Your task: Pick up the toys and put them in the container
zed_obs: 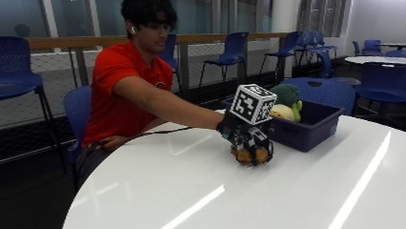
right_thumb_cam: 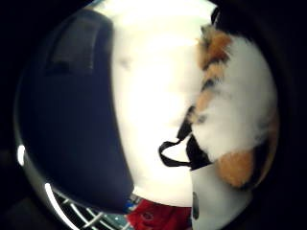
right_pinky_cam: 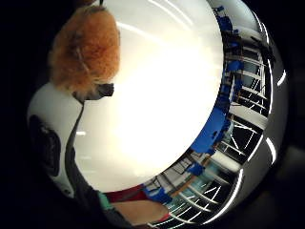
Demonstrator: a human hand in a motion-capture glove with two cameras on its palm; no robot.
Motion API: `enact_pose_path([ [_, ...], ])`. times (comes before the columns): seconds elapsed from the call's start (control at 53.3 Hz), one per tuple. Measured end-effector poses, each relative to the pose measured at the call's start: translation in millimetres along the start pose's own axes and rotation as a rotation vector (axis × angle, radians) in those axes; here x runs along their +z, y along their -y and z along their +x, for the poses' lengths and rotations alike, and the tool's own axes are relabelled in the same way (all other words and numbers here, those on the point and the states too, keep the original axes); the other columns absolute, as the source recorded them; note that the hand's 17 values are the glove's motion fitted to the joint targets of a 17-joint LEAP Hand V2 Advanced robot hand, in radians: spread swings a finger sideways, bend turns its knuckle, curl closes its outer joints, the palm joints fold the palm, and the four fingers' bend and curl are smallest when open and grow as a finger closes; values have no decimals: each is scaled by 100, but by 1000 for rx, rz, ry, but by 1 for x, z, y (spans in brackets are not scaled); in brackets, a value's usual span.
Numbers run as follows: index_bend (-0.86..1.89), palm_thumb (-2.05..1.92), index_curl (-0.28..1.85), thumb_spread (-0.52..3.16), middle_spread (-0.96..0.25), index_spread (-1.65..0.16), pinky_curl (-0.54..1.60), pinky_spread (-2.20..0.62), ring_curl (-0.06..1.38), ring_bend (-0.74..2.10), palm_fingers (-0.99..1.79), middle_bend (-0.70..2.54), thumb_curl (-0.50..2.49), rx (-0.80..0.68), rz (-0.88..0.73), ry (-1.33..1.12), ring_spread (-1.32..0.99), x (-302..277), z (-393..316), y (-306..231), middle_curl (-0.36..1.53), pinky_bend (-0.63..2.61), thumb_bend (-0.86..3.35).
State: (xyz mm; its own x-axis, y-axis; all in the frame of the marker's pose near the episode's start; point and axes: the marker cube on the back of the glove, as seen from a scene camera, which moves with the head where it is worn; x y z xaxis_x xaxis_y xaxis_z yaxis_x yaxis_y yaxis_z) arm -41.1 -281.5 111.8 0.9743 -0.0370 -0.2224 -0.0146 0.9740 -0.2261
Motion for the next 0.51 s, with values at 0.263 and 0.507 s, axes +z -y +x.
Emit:
enact_pose_path([
  [0.263,44,61,41,107,-31,-38,32,-43,36,81,103,47,57,-34,84,-78,-42,-11,0,-18,29,100,22],
  [0.507,51,67,54,86,-40,-38,35,-45,42,85,108,56,71,-69,209,-31,-49,-103,3,-54,38,94,20],
])
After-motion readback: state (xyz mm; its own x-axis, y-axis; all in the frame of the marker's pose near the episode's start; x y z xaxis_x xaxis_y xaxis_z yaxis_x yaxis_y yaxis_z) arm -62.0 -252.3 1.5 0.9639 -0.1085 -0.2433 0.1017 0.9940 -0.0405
